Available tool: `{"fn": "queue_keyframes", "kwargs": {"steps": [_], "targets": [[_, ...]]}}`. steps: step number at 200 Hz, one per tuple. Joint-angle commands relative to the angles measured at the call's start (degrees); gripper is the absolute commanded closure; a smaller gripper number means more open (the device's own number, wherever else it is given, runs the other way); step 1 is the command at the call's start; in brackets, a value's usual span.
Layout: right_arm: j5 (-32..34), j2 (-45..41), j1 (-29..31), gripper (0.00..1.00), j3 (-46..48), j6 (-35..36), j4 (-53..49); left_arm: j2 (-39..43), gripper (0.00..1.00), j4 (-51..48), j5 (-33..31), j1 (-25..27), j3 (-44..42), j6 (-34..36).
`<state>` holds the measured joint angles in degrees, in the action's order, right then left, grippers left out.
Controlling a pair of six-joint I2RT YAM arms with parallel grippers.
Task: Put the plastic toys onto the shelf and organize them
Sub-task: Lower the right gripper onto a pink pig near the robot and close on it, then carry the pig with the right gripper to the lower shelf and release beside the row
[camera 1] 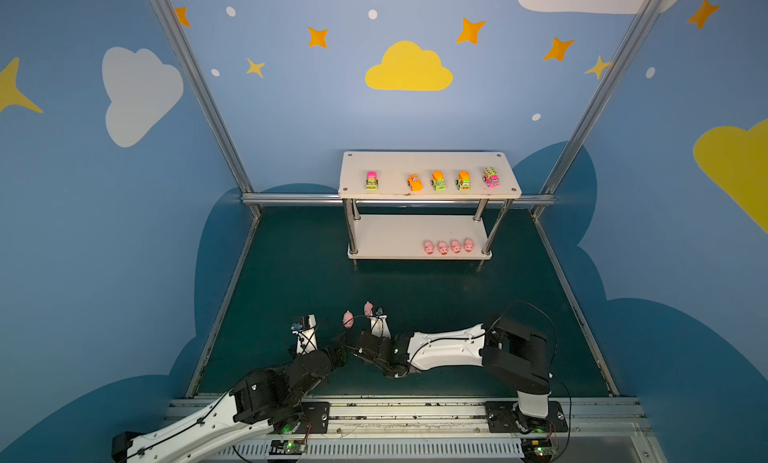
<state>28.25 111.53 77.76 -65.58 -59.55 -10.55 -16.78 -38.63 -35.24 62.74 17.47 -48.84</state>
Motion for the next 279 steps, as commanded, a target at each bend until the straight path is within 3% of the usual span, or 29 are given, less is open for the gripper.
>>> {"fn": "queue_keyframes", "kwargs": {"steps": [1,97,157,221,279], "targets": [[-0.7,-0.6,-0.5,0.73,2.9,0.4,-3.5,-2.5,0.00,1.7,-0.6,-0.2,1.6,1.3],[-0.3,-1.2,-0.7,0.74,2.6,1.8,-4.5,-2.3,0.00,0.2,0.4,-0.5,2.4,1.9],[5.0,-7.1,-1.7,0.75,3.0,6.3,-8.7,-1.5,0.00,0.5,0.7,-0.6,2.8,3.2],[4.9,-15.9,-10.8,0.75,3.9,17.5,-8.3,-6.2,0.00,5.4,0.4,-0.9,3.9,4.9],[1.2,-17.9,-22.4,0.74,2.3,29.0,-2.1,-14.4,0.00,9.6,1.7,-3.6,7.1,9.7]]}}
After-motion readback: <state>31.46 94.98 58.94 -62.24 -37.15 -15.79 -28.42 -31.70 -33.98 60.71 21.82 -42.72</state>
